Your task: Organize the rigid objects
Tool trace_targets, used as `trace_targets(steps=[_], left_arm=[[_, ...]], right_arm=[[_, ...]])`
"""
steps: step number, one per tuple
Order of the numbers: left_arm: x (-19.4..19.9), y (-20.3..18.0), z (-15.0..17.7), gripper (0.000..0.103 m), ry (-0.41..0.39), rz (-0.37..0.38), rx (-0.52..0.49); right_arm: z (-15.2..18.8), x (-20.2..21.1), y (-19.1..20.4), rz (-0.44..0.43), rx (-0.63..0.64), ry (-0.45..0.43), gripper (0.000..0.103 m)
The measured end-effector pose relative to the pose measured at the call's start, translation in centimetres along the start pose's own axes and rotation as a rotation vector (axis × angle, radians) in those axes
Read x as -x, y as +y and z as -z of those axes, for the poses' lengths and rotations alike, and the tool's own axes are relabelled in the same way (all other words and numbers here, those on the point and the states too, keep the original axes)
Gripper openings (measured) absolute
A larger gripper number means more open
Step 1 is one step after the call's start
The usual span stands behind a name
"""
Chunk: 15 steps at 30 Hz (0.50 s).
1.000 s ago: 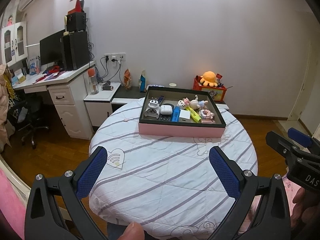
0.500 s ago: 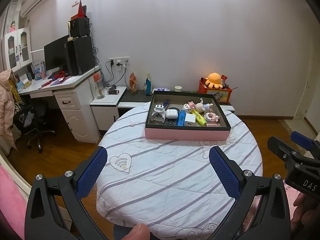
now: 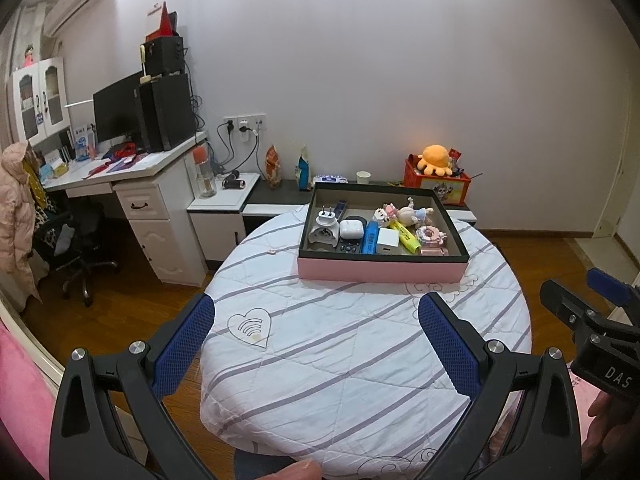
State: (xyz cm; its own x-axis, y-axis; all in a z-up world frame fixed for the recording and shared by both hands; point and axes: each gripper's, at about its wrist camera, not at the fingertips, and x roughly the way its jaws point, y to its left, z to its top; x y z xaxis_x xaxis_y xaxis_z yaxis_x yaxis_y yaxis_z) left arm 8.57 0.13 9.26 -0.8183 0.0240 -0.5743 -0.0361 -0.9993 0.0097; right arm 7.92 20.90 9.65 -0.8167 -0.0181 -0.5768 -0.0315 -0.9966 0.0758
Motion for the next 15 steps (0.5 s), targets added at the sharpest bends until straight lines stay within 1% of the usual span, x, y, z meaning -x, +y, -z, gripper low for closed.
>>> trace_targets(steps=[15], left_arm=[[-0.62,0.22,-0.03,0.103,0.019,0.006,0.005]], right_arm=[[0.22,-0.38,0.02,0.0,-0.001,0.008,0.094]])
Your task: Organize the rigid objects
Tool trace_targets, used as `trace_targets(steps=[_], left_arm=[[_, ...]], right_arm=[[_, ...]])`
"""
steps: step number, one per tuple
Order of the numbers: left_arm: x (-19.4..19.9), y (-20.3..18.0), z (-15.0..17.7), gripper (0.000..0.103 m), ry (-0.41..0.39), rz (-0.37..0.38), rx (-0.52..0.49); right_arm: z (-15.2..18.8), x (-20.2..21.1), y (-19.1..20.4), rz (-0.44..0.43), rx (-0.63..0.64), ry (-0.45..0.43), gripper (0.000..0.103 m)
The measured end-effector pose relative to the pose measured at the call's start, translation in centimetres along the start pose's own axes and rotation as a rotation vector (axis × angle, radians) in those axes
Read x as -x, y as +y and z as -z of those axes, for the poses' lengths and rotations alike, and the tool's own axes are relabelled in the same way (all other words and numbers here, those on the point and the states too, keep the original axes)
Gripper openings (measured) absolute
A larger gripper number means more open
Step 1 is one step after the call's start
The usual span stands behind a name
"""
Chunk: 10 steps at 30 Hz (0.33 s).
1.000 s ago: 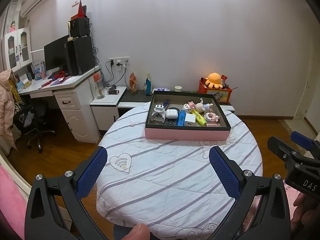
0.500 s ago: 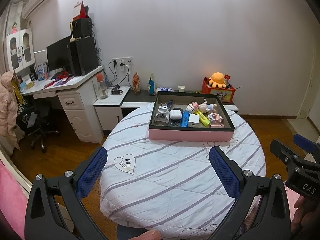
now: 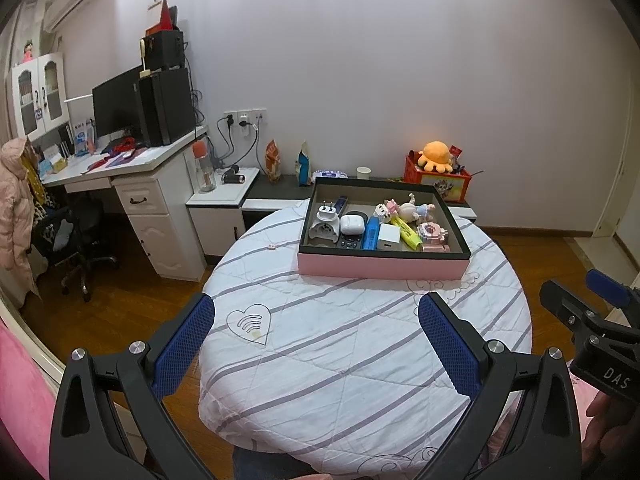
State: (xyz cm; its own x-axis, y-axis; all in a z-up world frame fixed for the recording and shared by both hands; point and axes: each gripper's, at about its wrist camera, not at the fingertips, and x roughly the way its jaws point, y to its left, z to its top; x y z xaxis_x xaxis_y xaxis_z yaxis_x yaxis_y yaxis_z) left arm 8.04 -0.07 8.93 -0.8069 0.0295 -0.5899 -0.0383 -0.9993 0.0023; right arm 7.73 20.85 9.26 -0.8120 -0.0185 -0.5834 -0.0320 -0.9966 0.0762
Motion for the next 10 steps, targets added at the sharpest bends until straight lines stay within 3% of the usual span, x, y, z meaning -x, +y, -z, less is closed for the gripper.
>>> trace_targets(steps=[5,10], left_arm=[[0.37,-0.4,-0.12,0.103,-0.024,0.073,-0.03],[0.35,-0.69,-0.48,0.103,-0.034,0.041,-0.027]], right_arm=[[0.21,-0.38,-0.03,0.0,-0.002,0.007,0.094],[0.36,-0.68,-0.01,-0.001,-0.002,0.012,0.094]])
